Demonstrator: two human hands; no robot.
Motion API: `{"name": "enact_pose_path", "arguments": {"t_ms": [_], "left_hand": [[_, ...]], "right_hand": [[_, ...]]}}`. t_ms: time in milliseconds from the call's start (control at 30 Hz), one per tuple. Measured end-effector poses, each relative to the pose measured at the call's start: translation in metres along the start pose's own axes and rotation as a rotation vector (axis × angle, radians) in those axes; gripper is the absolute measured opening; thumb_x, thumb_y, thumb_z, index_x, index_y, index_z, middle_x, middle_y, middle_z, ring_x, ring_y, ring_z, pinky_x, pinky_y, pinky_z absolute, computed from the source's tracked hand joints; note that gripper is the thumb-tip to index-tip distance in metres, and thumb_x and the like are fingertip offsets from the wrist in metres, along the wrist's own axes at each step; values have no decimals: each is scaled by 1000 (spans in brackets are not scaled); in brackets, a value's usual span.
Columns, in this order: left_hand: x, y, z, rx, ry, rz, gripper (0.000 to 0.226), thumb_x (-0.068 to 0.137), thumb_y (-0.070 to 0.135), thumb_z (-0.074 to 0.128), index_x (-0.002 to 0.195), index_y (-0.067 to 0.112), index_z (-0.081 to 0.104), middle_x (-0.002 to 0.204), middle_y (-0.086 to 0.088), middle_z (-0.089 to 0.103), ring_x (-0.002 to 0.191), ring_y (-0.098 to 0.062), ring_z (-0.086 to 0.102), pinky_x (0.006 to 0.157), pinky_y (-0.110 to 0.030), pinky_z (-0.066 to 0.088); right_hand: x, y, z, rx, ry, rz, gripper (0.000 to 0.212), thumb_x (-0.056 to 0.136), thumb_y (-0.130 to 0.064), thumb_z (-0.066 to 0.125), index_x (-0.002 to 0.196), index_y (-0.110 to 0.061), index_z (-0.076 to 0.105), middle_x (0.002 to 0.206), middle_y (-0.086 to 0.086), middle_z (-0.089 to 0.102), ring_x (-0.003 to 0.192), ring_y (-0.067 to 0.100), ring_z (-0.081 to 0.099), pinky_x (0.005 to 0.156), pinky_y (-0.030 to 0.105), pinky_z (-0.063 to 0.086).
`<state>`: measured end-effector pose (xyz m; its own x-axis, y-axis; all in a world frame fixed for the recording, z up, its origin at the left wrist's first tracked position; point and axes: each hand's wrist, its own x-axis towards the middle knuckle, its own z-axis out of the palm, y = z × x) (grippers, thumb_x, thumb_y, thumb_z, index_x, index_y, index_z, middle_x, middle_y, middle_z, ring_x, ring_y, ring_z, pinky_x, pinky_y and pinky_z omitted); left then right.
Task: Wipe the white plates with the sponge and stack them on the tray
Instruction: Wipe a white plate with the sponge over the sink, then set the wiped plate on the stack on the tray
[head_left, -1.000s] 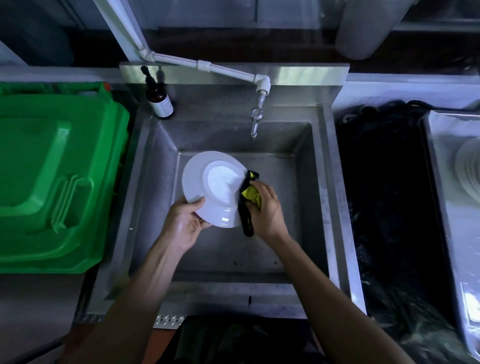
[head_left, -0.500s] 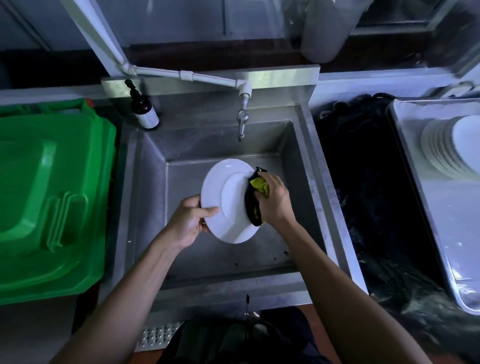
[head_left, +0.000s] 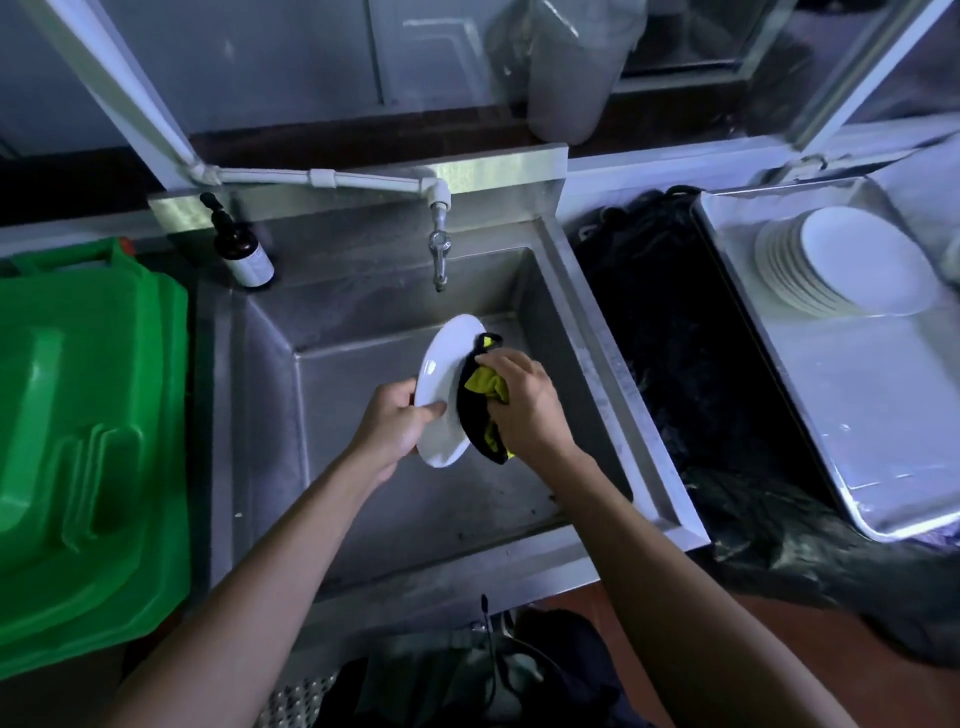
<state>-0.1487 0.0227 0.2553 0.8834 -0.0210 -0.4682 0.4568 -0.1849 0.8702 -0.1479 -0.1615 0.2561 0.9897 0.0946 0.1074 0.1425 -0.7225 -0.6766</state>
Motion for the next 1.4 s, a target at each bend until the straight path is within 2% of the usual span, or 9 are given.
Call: {"name": "enact_pose_path", "arguments": {"t_ms": [100,267,433,600,700,833,1033,1233,1400], "left_hand": [[8,14,8,146,21,104,6,89,15,68,89,19,71,96,-9,77,87,-26,70,73,-42,55],[16,46,32,453,9,317,19,86,21,59,88,3,63,74,-9,60,68,-19,49,61,-32,35],[24,81,79,621,36,492,40,92,10,60,66,16,30,59,4,34,55,-18,30,53,-34,23],[34,119,141,805,19,671,36,94,9,58,70,19,33,53,7,36,54,-26,39,50,-34,22],[39,143,185,897,-23,775,11,99,10,53,90,10,59,59,2,46,64,-34,51,54,-35,34],[46,174,248,965,-40,861,36,101,12,51,131,25,66,88,-19,70,77,-40,64,61,-39,46],[65,210,336,1029,-74,916,45,98,9,54,135,33,64,105,-10,76,94,-37,69,74,-42,58],[86,236,413,1193,-48,986,55,90,5,53,133,39,61,103,-12,75,92,-40,69,76,-43,55],[104,241,461,1279,-83,1057,60,92,1,44,141,34,55,130,-2,68,108,-36,67,90,-42,53]], "right_hand": [[-10,9,-16,-44,20,-21,50,73,13,62,119,-6,68,122,13,66,104,36,59,90,45,51],[-22,29,-48,-117,-48,53,59,72,14,55,125,-10,66,129,9,62,116,35,55,95,50,46],[-29,53,-87,-152,3,86,60,70,15,54,125,-8,66,130,10,62,116,37,54,96,48,44],[-30,87,-132,-233,22,143,64,73,11,53,129,-19,63,136,0,57,119,30,50,89,48,46],[-32,114,-164,-248,38,144,59,77,8,52,129,-20,63,136,0,56,115,32,51,84,49,48],[-33,151,-211,-260,63,171,60,77,4,55,131,-19,63,138,1,57,115,32,52,85,47,48],[-35,200,-267,-195,114,224,66,70,10,54,129,-16,65,136,2,59,116,34,53,91,44,45],[-37,240,-311,-143,148,269,67,68,7,53,128,-20,64,134,-2,60,114,33,52,94,45,44],[-39,269,-332,-88,177,248,56,70,4,57,120,-20,68,127,-1,63,106,35,55,90,47,47]]}}
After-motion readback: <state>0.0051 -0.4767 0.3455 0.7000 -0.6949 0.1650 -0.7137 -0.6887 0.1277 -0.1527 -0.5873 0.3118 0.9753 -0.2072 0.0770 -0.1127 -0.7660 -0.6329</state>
